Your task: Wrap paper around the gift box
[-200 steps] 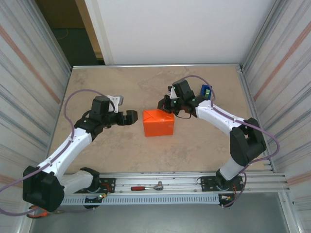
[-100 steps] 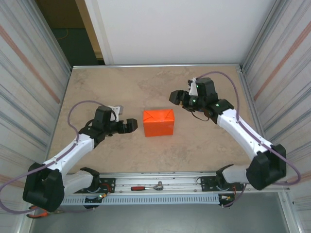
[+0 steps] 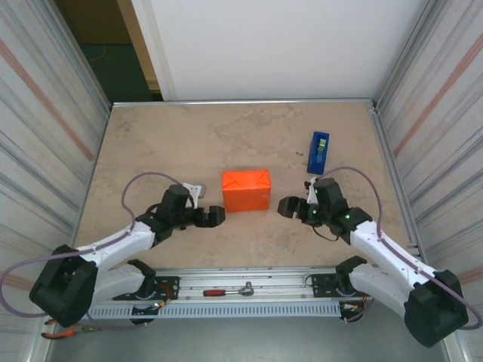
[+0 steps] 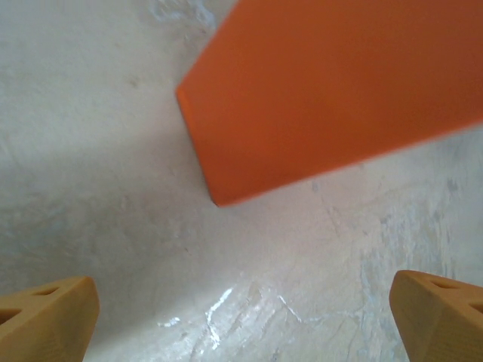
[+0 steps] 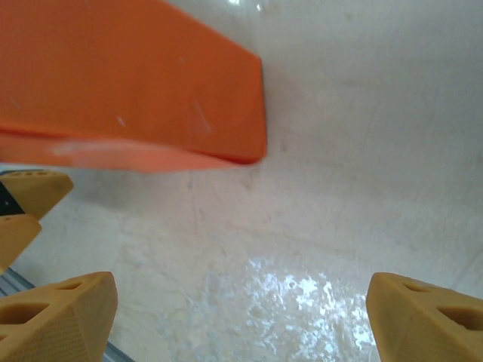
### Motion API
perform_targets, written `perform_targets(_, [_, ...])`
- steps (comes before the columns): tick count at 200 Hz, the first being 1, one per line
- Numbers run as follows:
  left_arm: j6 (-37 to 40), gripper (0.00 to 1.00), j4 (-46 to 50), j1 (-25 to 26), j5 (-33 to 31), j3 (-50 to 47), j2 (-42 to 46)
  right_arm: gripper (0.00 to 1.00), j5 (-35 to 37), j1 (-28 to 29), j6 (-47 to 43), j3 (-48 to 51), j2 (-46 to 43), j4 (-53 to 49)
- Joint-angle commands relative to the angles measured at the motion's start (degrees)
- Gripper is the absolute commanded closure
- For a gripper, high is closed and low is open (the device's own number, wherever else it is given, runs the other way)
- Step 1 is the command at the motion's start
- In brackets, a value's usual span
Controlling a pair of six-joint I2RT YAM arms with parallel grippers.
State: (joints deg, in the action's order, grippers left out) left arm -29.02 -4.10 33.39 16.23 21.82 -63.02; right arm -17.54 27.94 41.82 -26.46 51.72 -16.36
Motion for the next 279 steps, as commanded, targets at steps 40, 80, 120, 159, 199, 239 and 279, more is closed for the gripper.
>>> perform_targets(40, [-1.4,0.01,-6.62,2.73,-4.5,-1.64,-0.01,0.12,7.21,8.44,3.45,2.22,2.96,10.25])
perform_targets(80, [-0.03,0.01,-7.59,2.78,-4.36,0.34,-1.71,0.12,7.48,8.47,2.03,-3.03,11.43,13.45])
perform_targets(120, [1.83,0.01,-6.53,2.76,-5.88,3.91,-4.0,0.12,7.74,7.33,0.2,-8.24,15.63,13.11])
perform_targets(159, [4.62,0.01,-5.05,1.03,-5.86,8.87,-7.63,0.13,6.15,3.11,-0.75,-11.79,18.12,12.76])
perform_targets(199, [7.29,0.01,-4.96,-3.68,-2.71,14.7,-12.67,0.13,2.44,-2.06,-1.46,-16.95,22.63,12.69])
perform_targets(239, [10.49,0.01,-1.03,-7.43,-0.14,23.8,-18.09,0.13,0.69,-5.11,-2.7,-24.36,28.47,10.43])
perform_targets(279, [13.56,0.01,2.89,-8.06,-1.0,28.99,-16.72,0.12,0.92,-6.48,-3.24,-26.32,26.48,8.69])
